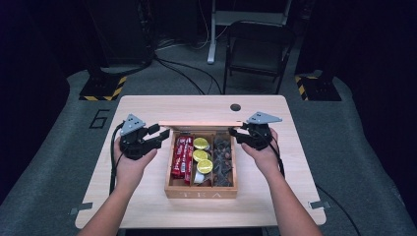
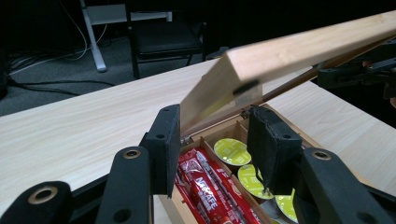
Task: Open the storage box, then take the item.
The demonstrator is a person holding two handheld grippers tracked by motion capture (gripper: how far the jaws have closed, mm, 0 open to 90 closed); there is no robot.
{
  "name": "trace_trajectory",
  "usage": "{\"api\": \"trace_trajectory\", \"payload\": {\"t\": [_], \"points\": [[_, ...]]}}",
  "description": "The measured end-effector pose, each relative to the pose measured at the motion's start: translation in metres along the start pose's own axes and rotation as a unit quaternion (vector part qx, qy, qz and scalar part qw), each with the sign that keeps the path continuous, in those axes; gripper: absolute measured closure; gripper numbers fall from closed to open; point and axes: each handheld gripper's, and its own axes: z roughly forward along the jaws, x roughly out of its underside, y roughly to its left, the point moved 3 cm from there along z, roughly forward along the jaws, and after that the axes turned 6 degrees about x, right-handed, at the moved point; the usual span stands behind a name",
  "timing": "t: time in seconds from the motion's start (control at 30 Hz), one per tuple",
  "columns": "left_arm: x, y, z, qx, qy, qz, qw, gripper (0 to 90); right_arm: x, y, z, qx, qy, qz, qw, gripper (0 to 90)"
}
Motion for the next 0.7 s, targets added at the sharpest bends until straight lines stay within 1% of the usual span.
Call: {"api": "trace_trajectory", "payload": {"t": [0.13,0.17,0.2,0.23,0.27,0.3,0.33,0.37,0.4,0.43,0.47,0.5,0.53,0.7], "points": [[0.01,0.0,0.001,0.002,-0.002,-0.01,0.9999,54.7,0.0,0.0,0.0,0.0,-0.001,0.001,1.0,54.8],[0.014,0.0,0.003,0.003,0.0,-0.018,0.9998,54.6,0.0,0.0,0.0,0.0,-0.001,0.002,1.0,54.7],[0.014,0.0,0.003,0.003,0.0,-0.018,0.9998,54.6,0.0,0.0,0.0,-0.001,0.001,0.004,1.0,54.8],[0.017,0.001,0.004,0.005,0.006,-0.016,0.9998,54.6,0.0,0.0,0.0,-0.001,0.001,0.004,1.0,54.8],[0.024,0.0,0.008,0.005,0.011,-0.022,0.9997,54.4,0.0,0.0,0.0,-0.001,0.001,0.004,1.0,54.7],[0.024,0.0,0.008,0.005,0.011,-0.022,0.9997,54.2,0.0,0.0,0.0,-0.001,0.001,0.004,1.0,54.7],[0.03,-0.001,0.012,0.006,0.014,-0.027,0.9995,53.9,0.0,0.0,0.0,-0.002,0.001,0.003,1.0,54.7],[0.03,-0.001,0.012,0.006,0.014,-0.027,0.9995,53.9,0.0,0.0,0.0,-0.002,0.001,0.003,1.0,54.7],[0.037,-0.001,0.016,0.006,0.02,-0.031,0.9993,53.8,0.0,-0.001,0.0,-0.002,0.001,0.004,1.0,54.7],[0.037,-0.001,0.016,0.006,0.02,-0.031,0.9993,53.8,0.0,-0.001,0.0,-0.002,0.001,0.004,1.0,54.7],[0.043,-0.002,0.02,0.008,0.025,-0.037,0.999,53.8,0.0,-0.001,0.0,-0.002,0.001,0.004,1.0,54.7],[0.043,-0.002,0.02,0.008,0.025,-0.037,0.999,53.8,0.0,-0.001,0.0,-0.003,0.002,0.003,1.0,54.7],[0.048,-0.002,0.023,0.008,0.027,-0.041,0.9988,53.8,0.0,-0.001,0.0,-0.003,0.002,0.003,1.0,54.6],[0.056,-0.002,0.027,0.004,0.036,-0.044,0.9984,53.8,-0.001,-0.002,0.001,-0.005,0.0,0.002,1.0,54.6]]}}
